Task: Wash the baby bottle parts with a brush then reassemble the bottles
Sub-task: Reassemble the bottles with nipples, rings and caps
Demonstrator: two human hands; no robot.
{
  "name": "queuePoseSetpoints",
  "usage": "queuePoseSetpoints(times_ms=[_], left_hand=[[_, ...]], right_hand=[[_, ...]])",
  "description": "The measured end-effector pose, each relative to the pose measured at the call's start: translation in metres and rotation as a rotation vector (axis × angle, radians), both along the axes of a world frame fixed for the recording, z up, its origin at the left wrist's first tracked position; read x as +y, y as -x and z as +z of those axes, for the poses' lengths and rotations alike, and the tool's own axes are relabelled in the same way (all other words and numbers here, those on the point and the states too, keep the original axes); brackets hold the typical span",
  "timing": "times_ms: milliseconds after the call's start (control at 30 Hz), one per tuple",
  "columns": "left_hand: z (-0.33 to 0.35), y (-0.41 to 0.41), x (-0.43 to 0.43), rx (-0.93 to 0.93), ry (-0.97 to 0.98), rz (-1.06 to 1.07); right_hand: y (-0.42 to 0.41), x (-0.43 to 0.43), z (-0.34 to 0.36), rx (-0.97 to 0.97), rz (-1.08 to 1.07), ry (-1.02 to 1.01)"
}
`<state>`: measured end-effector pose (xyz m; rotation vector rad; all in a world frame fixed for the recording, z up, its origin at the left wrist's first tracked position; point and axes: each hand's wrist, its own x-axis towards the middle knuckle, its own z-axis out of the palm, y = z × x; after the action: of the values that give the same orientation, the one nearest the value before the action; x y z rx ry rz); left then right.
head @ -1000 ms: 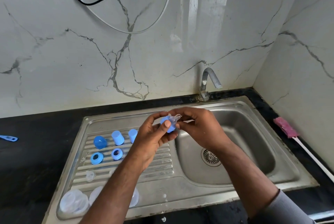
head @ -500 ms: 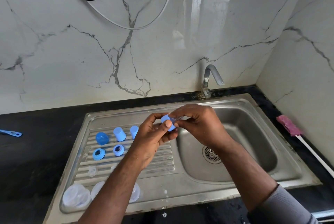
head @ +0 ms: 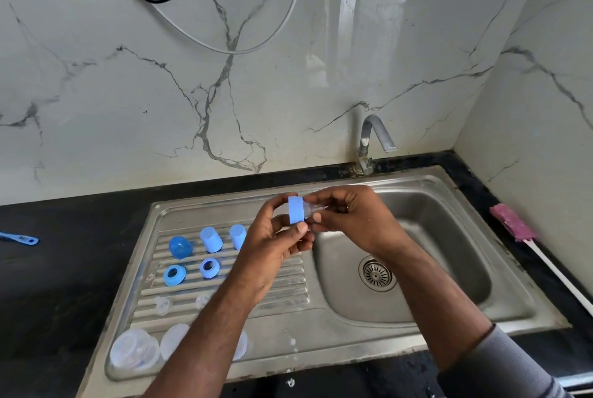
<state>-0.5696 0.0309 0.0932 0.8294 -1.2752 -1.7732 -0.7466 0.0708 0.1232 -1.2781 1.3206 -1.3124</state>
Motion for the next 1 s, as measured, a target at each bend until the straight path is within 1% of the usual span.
queuePoseSetpoints(times_ms=[167,333,467,533,600,733,800,900,967,1000], left_hand=[[-0.001,-0.002,-0.001,-0.064,0.069,0.003],[-0.003,-0.007,-0.001,-0.086,0.015,0.034],[-0.003,-0.019,-0.001,-0.135,0.017,0.005],[-0.005,-0.026,-0.002,-0.178,0.005,0.015],[-0.008,-0.034,-0.003,-0.219,-0.016,0.036],[-0.017,-0.049,-0.004,-0.336,0.007,0.065],[-0.017,-0.054,-0.002,-0.355,0.015,0.063],[-0.016,-0.067,-0.001,-0.401,0.005,0.081],[-0.017,-0.079,0.000,-0.490,-0.001,0.077],[-0.017,-0.085,0.000,-0.564,0.017,0.070]], right_hand=[[-0.002,0.000,-0.008,0.007,-0.030,0.003],[-0.010,-0.002,-0.016,-0.014,-0.054,0.013],[-0.010,-0.006,-0.016,-0.062,0.036,-0.091],[-0.012,-0.006,-0.018,-0.077,0.094,-0.150],[-0.020,-0.006,-0.022,-0.052,0.128,-0.160],[-0.045,-0.012,-0.032,0.109,0.131,-0.109],[-0.056,-0.015,-0.037,0.150,0.147,-0.073],[-0.072,-0.019,-0.050,0.142,0.139,-0.062],[-0.082,-0.020,-0.061,0.116,0.126,-0.076],[-0.085,-0.019,-0.066,0.105,0.109,-0.087]])
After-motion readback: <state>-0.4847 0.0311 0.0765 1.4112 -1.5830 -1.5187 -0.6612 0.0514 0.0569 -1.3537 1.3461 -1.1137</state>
